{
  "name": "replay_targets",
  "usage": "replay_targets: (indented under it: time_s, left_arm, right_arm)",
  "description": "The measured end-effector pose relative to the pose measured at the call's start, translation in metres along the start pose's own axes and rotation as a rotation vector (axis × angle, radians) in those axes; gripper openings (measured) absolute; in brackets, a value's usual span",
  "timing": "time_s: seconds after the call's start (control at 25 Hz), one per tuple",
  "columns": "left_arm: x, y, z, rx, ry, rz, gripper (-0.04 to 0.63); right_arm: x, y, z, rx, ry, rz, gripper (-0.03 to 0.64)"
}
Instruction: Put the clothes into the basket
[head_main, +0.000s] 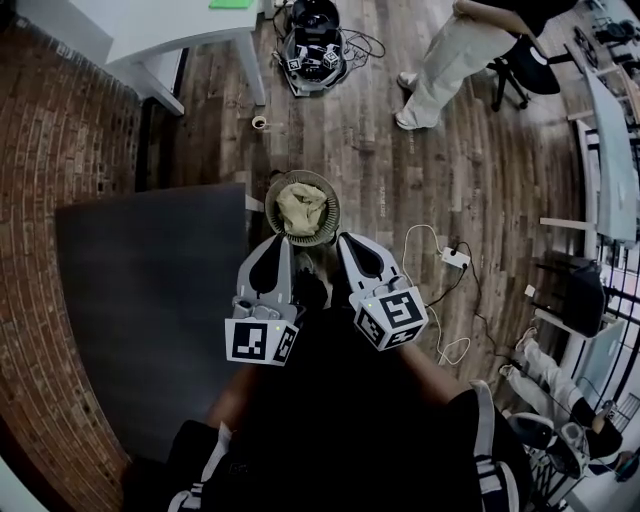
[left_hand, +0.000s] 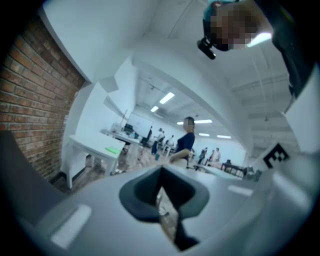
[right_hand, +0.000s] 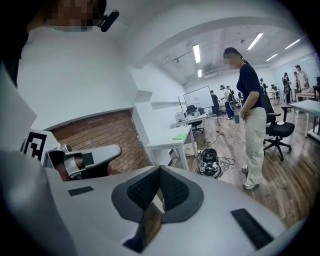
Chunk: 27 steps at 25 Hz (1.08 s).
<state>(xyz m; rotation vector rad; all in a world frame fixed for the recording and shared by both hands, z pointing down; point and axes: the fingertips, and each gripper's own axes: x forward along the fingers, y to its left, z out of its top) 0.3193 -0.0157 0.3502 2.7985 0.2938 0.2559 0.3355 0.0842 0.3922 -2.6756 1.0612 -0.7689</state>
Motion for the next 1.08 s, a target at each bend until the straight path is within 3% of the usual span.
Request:
replay_targets:
  time_s: [1.08]
  left_arm:
    - [-0.007,-0.004,0.013,0.027,-0.049,-0.010,0.005]
  right_arm:
    - [-0.007,0.014,0.024,-0.064,-0.093,0.030,0.005]
